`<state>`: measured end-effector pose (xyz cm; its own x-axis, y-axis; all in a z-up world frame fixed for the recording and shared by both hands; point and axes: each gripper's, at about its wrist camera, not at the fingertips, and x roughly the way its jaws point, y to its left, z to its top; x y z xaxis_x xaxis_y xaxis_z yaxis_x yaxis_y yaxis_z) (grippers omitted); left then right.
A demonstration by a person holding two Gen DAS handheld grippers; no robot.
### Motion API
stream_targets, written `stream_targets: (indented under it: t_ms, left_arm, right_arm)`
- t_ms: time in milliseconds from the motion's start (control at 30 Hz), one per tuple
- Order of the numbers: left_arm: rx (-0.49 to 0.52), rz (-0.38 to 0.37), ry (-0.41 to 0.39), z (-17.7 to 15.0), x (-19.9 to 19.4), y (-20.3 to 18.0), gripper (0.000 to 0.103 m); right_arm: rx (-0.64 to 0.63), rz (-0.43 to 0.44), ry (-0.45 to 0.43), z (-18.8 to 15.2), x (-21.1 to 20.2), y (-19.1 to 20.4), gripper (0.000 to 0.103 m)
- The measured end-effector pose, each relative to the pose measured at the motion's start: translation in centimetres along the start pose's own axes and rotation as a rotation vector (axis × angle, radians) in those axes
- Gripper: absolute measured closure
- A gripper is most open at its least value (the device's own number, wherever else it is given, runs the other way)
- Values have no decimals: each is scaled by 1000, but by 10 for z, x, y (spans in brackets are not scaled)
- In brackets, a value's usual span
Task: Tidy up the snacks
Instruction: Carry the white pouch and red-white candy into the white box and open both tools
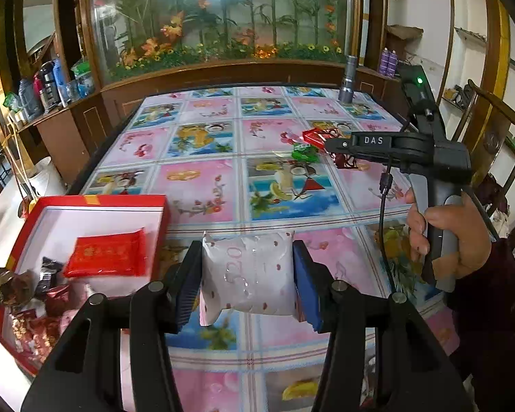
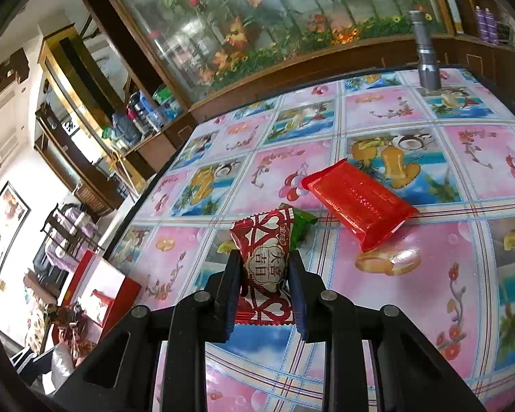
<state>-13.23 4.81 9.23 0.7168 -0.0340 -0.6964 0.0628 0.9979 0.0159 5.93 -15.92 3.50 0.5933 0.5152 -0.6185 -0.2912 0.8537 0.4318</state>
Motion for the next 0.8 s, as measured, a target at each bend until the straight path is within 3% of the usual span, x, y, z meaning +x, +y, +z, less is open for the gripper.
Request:
stream_targets:
  t_ms: [267,400,800]
  left_arm:
    - [13,48,-83,-7,-26,15,54]
    - [0,77,-117,-9,-36,31,54]
    - [-78,166,-157,-23,-52,98,53]
  right_arm:
    - [-18,-1,-81,-17,-22,21,76]
    - [-79,8,-81,-34,-25,42,76]
    - [-185,182,-80,-68,-15,137,76]
